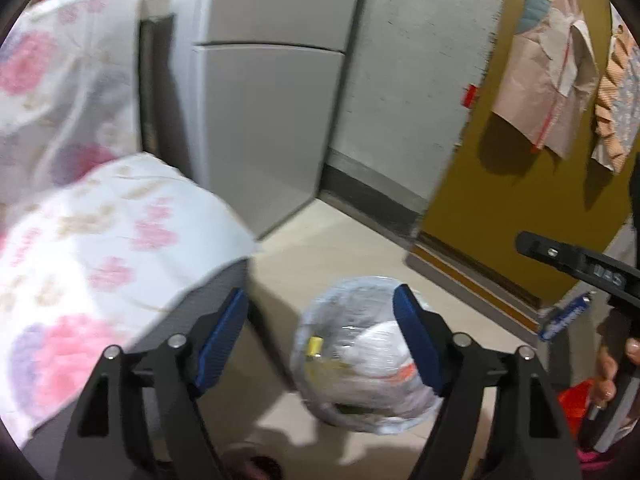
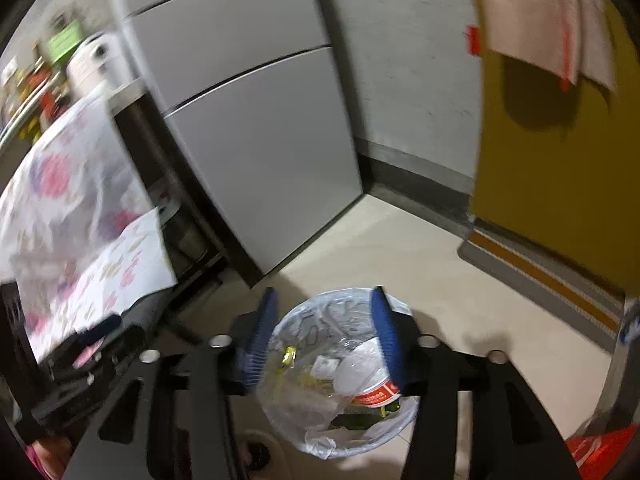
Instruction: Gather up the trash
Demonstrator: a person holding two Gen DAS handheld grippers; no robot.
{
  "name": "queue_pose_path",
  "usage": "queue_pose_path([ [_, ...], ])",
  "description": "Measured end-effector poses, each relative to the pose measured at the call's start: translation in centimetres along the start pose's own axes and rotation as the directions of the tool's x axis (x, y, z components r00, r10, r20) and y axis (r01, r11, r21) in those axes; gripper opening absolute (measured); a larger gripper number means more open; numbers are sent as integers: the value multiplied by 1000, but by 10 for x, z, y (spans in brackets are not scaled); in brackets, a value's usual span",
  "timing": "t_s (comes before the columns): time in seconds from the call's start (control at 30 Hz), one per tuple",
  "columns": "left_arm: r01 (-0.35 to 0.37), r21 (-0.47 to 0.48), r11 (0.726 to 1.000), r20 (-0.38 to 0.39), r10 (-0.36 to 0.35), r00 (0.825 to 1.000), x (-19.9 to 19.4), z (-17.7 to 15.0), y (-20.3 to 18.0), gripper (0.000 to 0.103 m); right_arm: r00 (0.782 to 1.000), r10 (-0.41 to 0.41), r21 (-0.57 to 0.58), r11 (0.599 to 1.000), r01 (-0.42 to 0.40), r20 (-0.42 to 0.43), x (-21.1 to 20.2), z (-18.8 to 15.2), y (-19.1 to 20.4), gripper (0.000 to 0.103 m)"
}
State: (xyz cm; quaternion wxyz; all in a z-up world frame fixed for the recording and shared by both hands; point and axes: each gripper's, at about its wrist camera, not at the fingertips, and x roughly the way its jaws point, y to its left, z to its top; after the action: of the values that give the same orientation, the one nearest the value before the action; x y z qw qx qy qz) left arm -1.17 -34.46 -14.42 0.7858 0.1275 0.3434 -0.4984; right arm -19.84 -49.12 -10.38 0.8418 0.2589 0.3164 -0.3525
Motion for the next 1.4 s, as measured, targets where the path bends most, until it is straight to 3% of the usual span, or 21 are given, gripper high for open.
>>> queue_pose_path([
  [0.07,-75,3,997,0,75,997,-16,0,10,86,1000,18,-74,997,-19,-15,-7,-2,24,62],
  [0.17,-145,-3,989,-27,144,989,-36,-2,20,96,998,40,-177,983,-46,-38,-20,-10,56,77],
  [0.33,-237,-8,971,-111,235,966,-78,-10,37,96,996,50,-318,946,-70,-70,-49,-21,100,87],
  [0.53,-256,-62,965,-133,247,960,-147,-11,46,96,991,120,-368,920,-135,-64,-99,-16,128,91],
  [0.7,-298,-87,950,-108,289,951,-200,-10,43,96,997,73,-431,900,-61,12,-140,-13,149,93],
  [0.9,-330,-123,936,-98,319,943,-248,-16,44,96,992,129,-490,864,-117,-9,-169,-12,166,94],
  [1.17,-344,-141,928,-96,333,938,-273,-19,46,96,986,168,-492,859,-144,4,-195,-4,167,94],
  [1.4,-347,-144,927,-99,336,937,-273,-19,44,96,986,167,-489,859,-153,-15,-192,-4,166,94],
])
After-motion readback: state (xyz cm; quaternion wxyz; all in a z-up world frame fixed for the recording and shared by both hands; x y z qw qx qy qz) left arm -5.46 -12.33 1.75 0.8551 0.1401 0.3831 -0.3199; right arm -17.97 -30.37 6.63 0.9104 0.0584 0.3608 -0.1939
